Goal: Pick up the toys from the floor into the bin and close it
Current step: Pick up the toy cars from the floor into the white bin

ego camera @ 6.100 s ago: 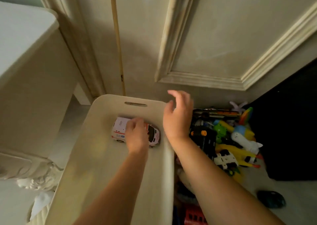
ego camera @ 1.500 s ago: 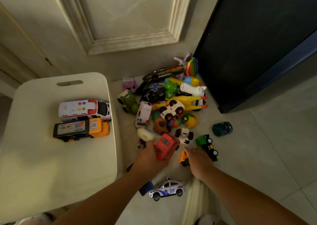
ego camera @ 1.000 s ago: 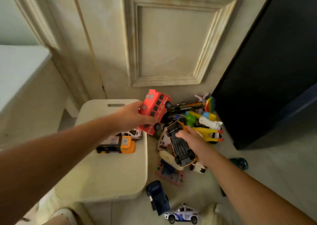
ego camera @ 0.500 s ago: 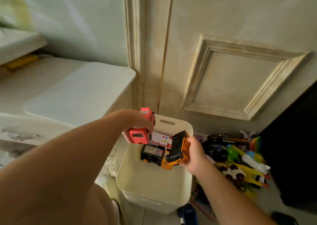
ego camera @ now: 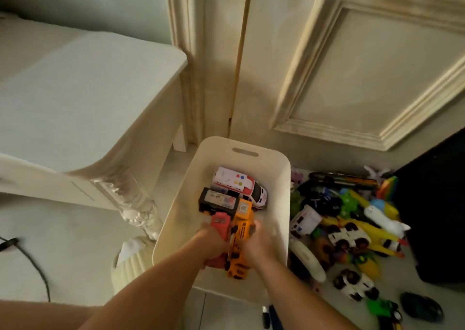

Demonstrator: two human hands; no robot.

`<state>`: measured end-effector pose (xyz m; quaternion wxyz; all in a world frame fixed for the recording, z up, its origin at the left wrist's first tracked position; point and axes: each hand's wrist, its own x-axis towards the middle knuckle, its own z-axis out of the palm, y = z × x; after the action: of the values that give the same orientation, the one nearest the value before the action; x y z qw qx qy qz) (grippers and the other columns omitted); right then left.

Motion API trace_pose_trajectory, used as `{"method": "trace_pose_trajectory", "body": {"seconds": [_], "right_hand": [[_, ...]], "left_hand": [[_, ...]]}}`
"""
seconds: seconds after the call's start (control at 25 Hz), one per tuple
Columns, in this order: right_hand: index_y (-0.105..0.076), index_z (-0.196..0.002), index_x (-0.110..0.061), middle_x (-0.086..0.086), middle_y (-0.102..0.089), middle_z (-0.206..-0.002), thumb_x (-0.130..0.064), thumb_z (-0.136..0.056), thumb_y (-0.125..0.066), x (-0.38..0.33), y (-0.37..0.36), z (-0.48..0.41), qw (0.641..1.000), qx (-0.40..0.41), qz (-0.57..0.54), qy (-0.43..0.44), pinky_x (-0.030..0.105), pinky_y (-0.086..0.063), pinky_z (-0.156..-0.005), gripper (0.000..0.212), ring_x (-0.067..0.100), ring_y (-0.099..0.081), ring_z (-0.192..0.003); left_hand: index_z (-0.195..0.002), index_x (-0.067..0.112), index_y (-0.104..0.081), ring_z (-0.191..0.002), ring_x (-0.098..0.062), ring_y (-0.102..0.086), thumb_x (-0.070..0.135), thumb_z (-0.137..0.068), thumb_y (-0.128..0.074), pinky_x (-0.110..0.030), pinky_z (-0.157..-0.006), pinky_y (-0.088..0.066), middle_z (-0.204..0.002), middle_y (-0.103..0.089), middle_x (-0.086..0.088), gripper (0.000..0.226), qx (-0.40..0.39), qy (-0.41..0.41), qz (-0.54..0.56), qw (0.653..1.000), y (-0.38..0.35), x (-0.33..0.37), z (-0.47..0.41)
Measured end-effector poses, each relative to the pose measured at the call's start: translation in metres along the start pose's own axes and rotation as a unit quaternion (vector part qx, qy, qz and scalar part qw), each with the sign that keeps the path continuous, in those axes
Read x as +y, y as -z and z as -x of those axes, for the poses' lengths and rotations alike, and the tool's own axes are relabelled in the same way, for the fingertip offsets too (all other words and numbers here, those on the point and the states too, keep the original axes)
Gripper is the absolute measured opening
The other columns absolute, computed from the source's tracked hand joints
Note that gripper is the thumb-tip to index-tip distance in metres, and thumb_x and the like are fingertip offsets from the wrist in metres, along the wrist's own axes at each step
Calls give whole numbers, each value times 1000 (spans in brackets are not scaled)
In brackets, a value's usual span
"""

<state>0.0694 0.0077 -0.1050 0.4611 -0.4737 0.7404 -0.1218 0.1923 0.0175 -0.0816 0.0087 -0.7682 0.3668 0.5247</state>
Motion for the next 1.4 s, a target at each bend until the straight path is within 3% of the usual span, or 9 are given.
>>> {"method": "trace_pose_trajectory", "body": {"seconds": [0.2,0.44,0.56,0.64,0.76,0.88,1.04,1.2,1.4], "right_hand": [[-54,-90,-23,1,-64,-86,-22,-88,-50,11,-18,-34,998,38,40,-39,34,-55,-66,5,18,-61,-72],[-17,-153,-16,8,-48,-140,-20,-102,-28,5,-12,-45,991,-4,41,-129,31,-38,-98,52,25,-48,-126],[-30,-146,-26,9,-52,-134,-28,-96,-36,-2,-9,-38,994,-32,67,-82,37,-43,-103,51,28,-54,-120],[-47,-123,-34,2,-60,-111,-32,-89,-43,-11,0,-26,997,-30,68,-26,38,-53,-86,35,23,-61,-97],[-45,-134,-35,-6,-59,-99,-15,-96,-38,-32,31,-2,999,-31,25,29,19,-42,-56,44,10,-54,-74],[-53,-132,-27,-4,-57,-128,-9,-97,-38,-44,84,27,991,40,-70,109,18,-45,-73,42,10,-59,-97],[-63,-114,-23,3,-64,-119,-4,-92,-42,-10,154,43,965,128,-215,81,41,-51,-96,36,22,-63,-107],[-62,-118,-13,9,-64,-101,0,-95,-45,71,205,40,924,166,-340,-47,40,-54,-90,31,21,-63,-87],[-59,-123,-8,11,-65,-96,2,-93,-47,129,196,15,955,115,-263,-79,26,-53,-68,33,21,-60,-78]], "left_hand": [[-124,7,-32,-102,-28,-62,30,-73,-76,-32,-68,-52,-118,-55,-13,72,-8,-11,23,1000,-15,-1,-53],[-108,11,-58,-86,-23,-70,36,-55,-72,-38,-77,-60,-98,-70,-7,60,-70,-24,77,994,-52,-18,-104],[-114,12,-56,-101,-26,-64,32,-74,-68,-35,-90,-54,-113,-66,-11,46,-60,-38,47,996,-37,-6,-81],[-127,9,-50,-112,-29,-59,30,-85,-60,-35,-95,-50,-126,-59,-14,48,-13,-42,5,999,-25,5,-61],[-110,15,-62,-90,-22,-64,17,-90,-48,-31,-73,-53,-110,-69,-10,25,106,-114,-17,988,-8,32,-19],[-110,23,-62,-76,-11,-59,14,-93,-44,-20,-53,-41,-107,-67,1,27,172,-233,14,957,-6,65,35],[-122,28,-60,-98,-11,-59,15,-92,-47,-20,-69,-49,-118,-61,7,35,110,-370,-7,922,-31,98,101],[-124,28,-59,-101,-12,-58,13,-95,-45,-23,-81,-48,-118,-62,4,35,22,-371,-39,927,-69,106,114],[-127,32,-55,-108,-13,-58,13,-96,-44,-24,-80,-52,-128,-59,6,38,-13,-315,-16,949,-89,111,78]]}}
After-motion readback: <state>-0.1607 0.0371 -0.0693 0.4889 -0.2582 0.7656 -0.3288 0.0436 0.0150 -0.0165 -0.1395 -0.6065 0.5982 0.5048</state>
